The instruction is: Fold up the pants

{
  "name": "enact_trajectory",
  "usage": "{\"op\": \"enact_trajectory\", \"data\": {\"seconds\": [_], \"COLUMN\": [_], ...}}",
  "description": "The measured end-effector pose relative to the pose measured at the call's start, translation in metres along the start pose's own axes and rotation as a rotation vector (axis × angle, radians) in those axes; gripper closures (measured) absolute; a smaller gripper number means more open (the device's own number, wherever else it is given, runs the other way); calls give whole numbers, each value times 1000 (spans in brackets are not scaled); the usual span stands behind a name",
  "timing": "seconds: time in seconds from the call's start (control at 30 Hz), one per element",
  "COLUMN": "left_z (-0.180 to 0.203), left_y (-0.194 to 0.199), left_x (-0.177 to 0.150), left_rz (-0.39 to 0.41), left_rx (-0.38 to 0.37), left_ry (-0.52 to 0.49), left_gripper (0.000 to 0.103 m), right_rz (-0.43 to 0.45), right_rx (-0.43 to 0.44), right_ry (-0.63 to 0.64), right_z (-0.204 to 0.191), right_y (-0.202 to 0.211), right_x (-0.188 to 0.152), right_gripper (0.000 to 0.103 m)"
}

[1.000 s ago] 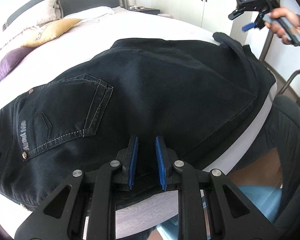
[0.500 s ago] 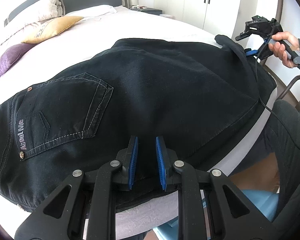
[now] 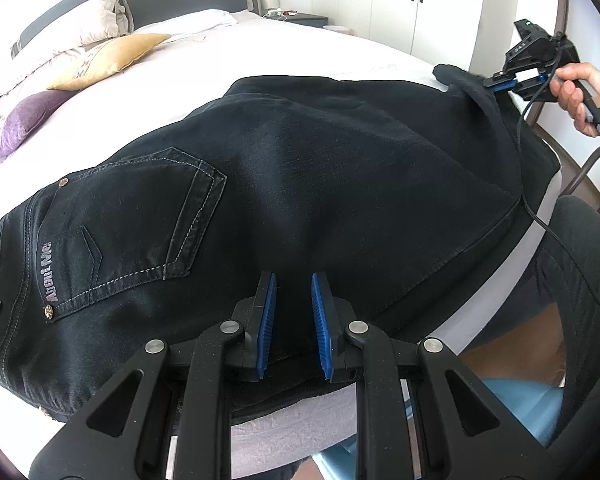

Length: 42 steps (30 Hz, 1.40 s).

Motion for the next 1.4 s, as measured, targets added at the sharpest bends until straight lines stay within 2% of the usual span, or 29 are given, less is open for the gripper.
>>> {"op": "enact_trajectory", "data": {"seconds": [0.17, 0.27, 0.5, 0.6, 0.8, 1.0, 1.1, 1.27, 1.4], "left_z": [2, 2, 0, 0, 3, 10, 14, 16, 15], "left_y": [-1, 0, -1, -1, 0, 0, 1, 2, 4], "left_x": [0, 0, -1, -1, 1, 3, 4, 6, 7], "left_rz": [2, 2, 5, 8, 1, 2, 3, 3, -5], "left_rx": [9, 8, 6, 12, 28, 62, 88, 108, 102], "left_ry": [1, 9, 10, 15, 8, -11, -20, -25, -15], "left_gripper": [85, 85, 85, 85, 85, 85, 85, 85, 85], "right_rz": [8, 42, 209, 244, 293, 303, 301, 313, 255], "right_rx": [-6, 11, 49, 79, 63, 26, 32, 14, -33], "right_ry": [31, 48, 129, 96, -18, -115, -159, -147, -193], "right_z": [-5, -12, -35, -24, 22, 60, 74, 70, 84], "right_y": [-2, 4, 61, 84, 110, 112, 112, 112, 102], "right_x": [0, 1, -17, -33, -76, -113, -118, -121, -122], "right_gripper": [98, 99, 99, 99, 99, 99, 99, 99, 99]}}
Point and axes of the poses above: each gripper's, at about its wrist camera, not at the fingertips, and y roughly against the way its jaws point, z to its right, x to its top, the point moved 1 cm from there along -y, roughly the way its jaws point, and after that the axes turned 9 degrees about x, right-handed, at the moved point
